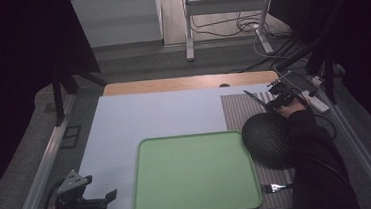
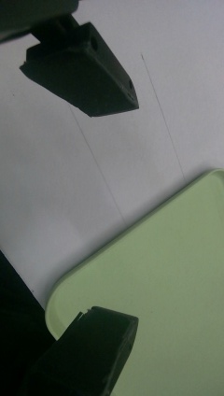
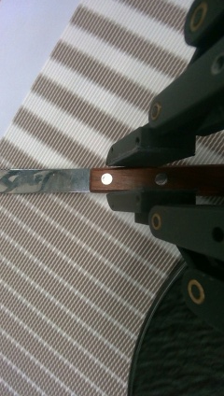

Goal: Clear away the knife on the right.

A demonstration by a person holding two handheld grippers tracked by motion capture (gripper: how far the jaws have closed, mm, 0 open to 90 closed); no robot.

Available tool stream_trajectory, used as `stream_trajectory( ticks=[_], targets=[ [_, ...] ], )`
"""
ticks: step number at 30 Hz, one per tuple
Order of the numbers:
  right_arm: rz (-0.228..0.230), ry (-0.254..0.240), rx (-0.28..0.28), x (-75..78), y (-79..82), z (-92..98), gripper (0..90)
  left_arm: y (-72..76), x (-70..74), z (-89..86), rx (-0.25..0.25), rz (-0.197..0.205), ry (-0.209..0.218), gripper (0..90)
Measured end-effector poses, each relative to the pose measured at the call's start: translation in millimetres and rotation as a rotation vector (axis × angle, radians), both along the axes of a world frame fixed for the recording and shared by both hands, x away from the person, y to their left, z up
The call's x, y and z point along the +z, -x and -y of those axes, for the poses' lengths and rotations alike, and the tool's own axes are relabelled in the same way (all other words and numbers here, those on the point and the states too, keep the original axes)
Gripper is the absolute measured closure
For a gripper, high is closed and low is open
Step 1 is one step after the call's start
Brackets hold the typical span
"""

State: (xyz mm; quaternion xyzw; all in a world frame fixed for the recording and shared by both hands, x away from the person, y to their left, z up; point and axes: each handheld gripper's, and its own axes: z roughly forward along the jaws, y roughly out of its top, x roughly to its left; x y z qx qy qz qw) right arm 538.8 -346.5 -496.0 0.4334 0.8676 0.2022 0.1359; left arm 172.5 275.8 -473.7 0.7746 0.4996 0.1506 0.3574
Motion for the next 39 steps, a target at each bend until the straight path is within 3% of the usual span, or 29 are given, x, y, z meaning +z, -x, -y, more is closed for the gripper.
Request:
stream_trajectory(
  ticks=[7, 11, 12, 15, 20, 32, 39],
  targets=[
    [0.030, 0.018, -0.047, 7.0, 4.4, 20.8, 77.4, 0.0, 0.1, 0.2, 0.000, 0.000, -0.001, 2.3],
    [0.055, -0.009, -0.078, 15.9, 8.1, 32.0, 77.4, 0.1, 0.2, 0.1, -0.001, 0.001, 0.001, 2.3],
    [0.070, -0.041, -0.099, 23.0, 12.8, 38.4, 77.3, 0.0, 0.1, -0.2, 0.000, 0.001, 0.004, 2.3],
    [0.075, -0.069, -0.110, 27.8, 18.7, 41.3, 77.3, 0.0, 0.2, -0.3, 0.000, 0.002, 0.006, 2.3],
    [0.067, -0.109, -0.108, 29.3, 28.5, 33.8, 77.3, -0.1, 0.2, 0.0, 0.001, 0.002, 0.004, 2.3],
    [0.052, -0.137, -0.062, 29.1, 50.2, 1.8, 77.2, 0.1, 0.3, -0.2, 0.001, 0.003, 0.005, 2.3],
    [0.049, -0.164, -0.042, 32.0, 70.6, -12.9, 77.2, 0.3, 0.3, -0.4, 0.002, 0.004, 0.007, 2.3]
  ],
)
